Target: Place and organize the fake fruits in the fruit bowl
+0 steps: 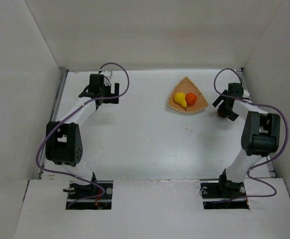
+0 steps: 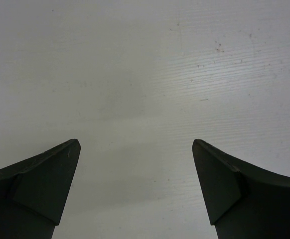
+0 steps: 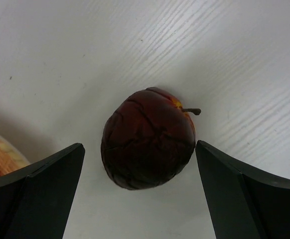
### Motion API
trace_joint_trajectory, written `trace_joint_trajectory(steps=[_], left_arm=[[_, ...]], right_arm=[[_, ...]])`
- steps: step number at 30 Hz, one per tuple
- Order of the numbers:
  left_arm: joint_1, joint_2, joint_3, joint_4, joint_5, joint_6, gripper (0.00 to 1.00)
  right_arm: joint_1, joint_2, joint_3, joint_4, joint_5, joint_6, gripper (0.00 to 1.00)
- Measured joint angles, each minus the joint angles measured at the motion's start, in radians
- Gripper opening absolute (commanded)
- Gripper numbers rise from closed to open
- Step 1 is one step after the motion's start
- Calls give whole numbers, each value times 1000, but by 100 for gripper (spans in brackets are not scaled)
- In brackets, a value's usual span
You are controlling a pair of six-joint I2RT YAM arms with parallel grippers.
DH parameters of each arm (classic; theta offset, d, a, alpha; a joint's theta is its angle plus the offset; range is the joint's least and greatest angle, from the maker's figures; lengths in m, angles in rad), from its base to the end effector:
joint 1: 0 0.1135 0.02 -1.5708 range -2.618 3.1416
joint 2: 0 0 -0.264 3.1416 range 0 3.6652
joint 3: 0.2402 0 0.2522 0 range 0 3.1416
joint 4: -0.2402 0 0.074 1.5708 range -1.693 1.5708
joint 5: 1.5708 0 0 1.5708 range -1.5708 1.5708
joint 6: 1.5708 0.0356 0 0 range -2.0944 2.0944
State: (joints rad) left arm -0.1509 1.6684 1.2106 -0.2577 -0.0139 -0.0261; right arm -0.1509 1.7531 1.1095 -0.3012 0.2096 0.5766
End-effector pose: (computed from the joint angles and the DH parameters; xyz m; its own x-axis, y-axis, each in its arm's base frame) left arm 0.3705 -0.0558 0.2499 -0.6520 0.0728 -0.7547 0.1230 0.9924 -0.0106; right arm 0.3583 -0.0620 0.1859 -0.5258 0.6193 -0.5831 0.6611 0.7289 0.1781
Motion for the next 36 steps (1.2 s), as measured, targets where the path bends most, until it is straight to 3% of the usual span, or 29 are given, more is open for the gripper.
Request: trace_joint_trajectory(steps=[3,12,14,18,27,29,33,36], left_arm=[[14,-16,0,3,0,0,100],[34,-47,-3,26,-1,0,100],[35,-47,-5,27,-1,0,100],[39,-47,-6,27,-1,0,100],[39,-47,-6,28,-1,0,100],[39,-47,-6,28,-1,0,100],[39,-47,-6,28,-1,0,100],[39,-47,-7,28,-1,1,100]], right_arm=[[0,59,49,-16,0,4,99],[0,92,93,-31,-7,-10,34],[6,92,104,-32,-8,-38,29],[54,92,181,-41,47,-106,30],[329,160,542,11,102,-223,35],[370,210,580,31,91,-224,43],[394,308,582,40,76,-219,70],[392,346,570,35,74,-208,100]])
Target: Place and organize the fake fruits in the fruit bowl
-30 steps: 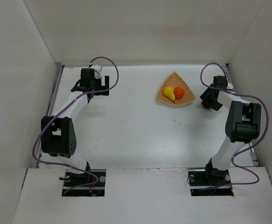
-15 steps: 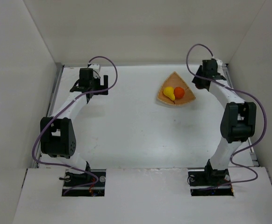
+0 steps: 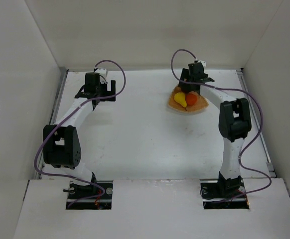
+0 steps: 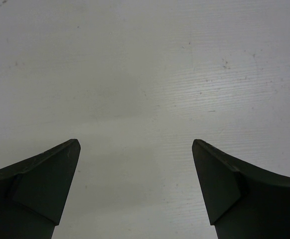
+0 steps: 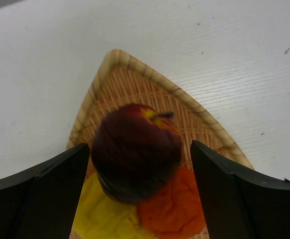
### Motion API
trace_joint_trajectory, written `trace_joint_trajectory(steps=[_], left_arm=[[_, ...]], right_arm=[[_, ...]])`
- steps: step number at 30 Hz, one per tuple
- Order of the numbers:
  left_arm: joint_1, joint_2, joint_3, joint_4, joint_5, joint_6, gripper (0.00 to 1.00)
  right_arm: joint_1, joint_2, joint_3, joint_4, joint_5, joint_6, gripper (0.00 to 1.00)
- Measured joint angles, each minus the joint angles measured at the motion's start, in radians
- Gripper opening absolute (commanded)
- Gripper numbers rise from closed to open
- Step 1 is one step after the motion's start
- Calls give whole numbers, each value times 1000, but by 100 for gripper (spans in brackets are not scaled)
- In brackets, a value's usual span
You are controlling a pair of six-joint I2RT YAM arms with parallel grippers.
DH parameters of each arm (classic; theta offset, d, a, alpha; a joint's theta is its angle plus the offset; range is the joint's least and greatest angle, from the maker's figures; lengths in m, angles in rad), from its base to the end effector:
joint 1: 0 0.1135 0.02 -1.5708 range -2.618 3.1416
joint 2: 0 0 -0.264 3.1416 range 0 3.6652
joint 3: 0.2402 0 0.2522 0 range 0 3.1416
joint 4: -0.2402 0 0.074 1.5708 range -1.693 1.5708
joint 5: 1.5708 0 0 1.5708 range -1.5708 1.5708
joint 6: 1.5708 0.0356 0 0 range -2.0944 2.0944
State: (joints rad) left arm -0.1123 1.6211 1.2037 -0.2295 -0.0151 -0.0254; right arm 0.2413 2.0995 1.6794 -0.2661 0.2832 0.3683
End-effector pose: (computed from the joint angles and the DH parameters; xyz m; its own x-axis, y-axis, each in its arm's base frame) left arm 0.3667 -0.0408 0.2667 -0.6013 0.0423 -0.7979 0.0849 0.9963 -0.0112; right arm 0.4733 0.1062 0.2278 -0.5810 0.2130 -0.7855 0.2033 0.9725 0.1134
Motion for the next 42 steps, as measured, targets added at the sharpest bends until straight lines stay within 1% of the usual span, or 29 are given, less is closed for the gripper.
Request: trace_joint_trajectory(steps=[5,8,11,14,16,17,19,21,24,27,29,32,36,42], left_arm=[[0,0,0,1,0,1,100],[0,0,-1,2,0,3,100],[6,-4,-14,11,0,3,100],[32,-14,-37,17,-8,1,100],[60,-24,-54,16,-16,-2,100],[77,-30,-61,15,-21,-2,100],[111,-39,-64,14,-27,-4,100],[146,-50,-66,16,-31,-8,100],[195,-64,-66,17,-31,-22,100],[231,-68,-66,18,-30,-48,100],[242,-68,-66,16,-29,-64,100],[240,-68,-66,17,-28,-79,100],[230,-68,-70,20,-26,-88,100],[227,-68,-77,23,-26,-95,100]], right_arm=[[-7,-21,-13,5,-39,-6,100],[-7,-100,-56,7,-71,-7,100],[-7,-254,-151,19,-90,-7,100],[-19,-488,-301,57,-97,-4,100],[-65,-658,-407,79,-103,5,100],[-110,-742,-462,93,-107,10,100],[-251,-902,-576,110,-111,25,100],[-439,-1043,-694,105,-112,56,100],[-661,-1190,-832,68,-122,137,100],[-819,-1324,-977,54,-173,244,100],[-857,-1373,-1045,47,-201,292,100],[-846,-1379,-1086,42,-255,328,100],[-842,-1372,-1106,34,-307,336,100],[-839,-1405,-1107,31,-321,313,100]])
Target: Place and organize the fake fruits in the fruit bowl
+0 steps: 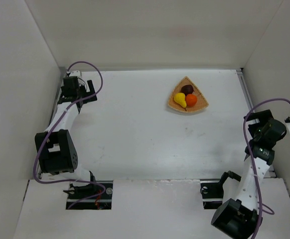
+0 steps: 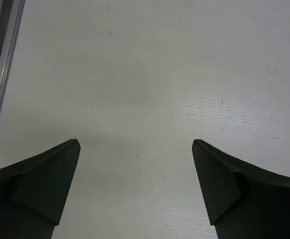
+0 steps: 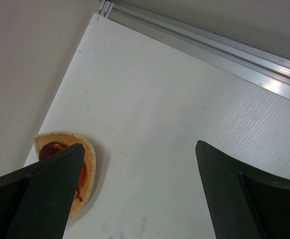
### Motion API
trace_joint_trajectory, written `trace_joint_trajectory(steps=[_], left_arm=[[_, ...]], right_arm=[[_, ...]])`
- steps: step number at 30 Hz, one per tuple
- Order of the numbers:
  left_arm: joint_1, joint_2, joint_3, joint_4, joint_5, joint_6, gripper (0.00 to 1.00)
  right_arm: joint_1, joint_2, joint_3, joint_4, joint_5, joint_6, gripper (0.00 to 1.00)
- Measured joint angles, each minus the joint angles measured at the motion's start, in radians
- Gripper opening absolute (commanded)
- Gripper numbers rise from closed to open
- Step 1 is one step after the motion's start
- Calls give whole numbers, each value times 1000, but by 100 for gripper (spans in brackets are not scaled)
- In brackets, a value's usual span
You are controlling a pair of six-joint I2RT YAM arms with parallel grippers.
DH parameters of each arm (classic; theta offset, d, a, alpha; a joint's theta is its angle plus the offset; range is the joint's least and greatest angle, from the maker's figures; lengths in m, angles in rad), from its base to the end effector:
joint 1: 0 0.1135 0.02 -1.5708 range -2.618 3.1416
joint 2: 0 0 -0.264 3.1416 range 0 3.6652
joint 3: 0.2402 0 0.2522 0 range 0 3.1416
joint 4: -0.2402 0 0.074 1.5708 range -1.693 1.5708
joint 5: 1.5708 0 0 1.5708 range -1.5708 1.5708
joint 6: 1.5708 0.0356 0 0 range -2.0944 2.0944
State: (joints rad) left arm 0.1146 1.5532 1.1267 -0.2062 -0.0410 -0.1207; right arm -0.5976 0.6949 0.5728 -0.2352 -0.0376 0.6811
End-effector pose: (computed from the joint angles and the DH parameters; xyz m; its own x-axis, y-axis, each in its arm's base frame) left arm 0.3491 0.0416 0.2660 -0.5655 -0.1862 -0.8035 -0.2167 0.9735 -0.0730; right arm 0.1415 -0.0947 0.2739 0.1111 0.6855 -0.7195 0.5962 0.5333 0.6001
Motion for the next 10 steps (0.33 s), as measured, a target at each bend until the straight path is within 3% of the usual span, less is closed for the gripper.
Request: trace_joint_trajectory(steps=[10], left_arm=[[1,-21,-17,11,-6,-2,100]], right_arm=[[9,-9,0,0,-5,-16,100]])
